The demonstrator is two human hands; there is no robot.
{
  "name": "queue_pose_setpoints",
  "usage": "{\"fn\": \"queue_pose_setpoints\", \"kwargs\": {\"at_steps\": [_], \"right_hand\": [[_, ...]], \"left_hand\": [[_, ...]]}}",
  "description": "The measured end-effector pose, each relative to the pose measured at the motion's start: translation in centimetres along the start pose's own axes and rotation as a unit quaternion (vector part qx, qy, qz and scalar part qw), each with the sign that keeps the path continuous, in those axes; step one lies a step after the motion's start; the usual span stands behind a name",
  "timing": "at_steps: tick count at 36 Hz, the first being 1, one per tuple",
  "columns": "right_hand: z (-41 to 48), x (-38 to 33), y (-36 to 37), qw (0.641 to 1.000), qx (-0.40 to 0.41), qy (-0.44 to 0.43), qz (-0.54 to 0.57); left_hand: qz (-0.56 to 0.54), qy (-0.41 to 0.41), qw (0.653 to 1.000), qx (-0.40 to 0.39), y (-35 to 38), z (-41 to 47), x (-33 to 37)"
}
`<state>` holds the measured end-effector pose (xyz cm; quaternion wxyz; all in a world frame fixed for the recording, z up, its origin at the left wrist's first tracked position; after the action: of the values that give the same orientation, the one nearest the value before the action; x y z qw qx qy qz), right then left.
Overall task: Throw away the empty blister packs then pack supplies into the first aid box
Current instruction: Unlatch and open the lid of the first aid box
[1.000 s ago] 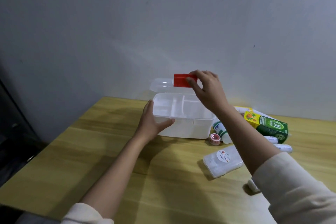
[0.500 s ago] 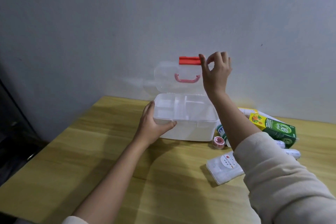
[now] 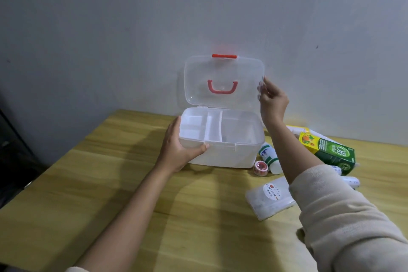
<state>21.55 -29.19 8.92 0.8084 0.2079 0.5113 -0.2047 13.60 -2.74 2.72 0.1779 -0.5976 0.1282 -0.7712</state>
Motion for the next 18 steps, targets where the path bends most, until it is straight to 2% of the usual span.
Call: {"fn": "queue_pose_setpoints", "kwargs": {"at_steps": [4, 13, 18], "right_hand": [[-0.5, 0.7, -0.3, 1.0, 0.0, 0.029, -0.002], [-1.6, 0.2, -0.9, 0.999, 0.018, 0.023, -0.024], [-1.6, -0.1, -0.9, 0.998, 0.025, 0.024, -0.047]], "left_hand": [[-0.003, 0.001, 1.0, 0.006, -0.2, -0.7, 0.5], [-0.015, -0.041, 0.999, -0.008, -0.6, -0.6, 1.2], [-0.061, -0.068, 0.996, -0.021, -0.2, -0.9, 1.2]]}}
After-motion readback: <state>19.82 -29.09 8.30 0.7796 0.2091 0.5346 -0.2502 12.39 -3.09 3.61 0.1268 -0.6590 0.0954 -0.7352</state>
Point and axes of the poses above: each hand's wrist, its own z-axis towards the middle knuckle, its own y-axis out of the palm, x = y × z, the point moved 4 cm from there along z, towards the middle knuckle, and after that the axes turned 2 degrees about -y, right-handed, at the moved point
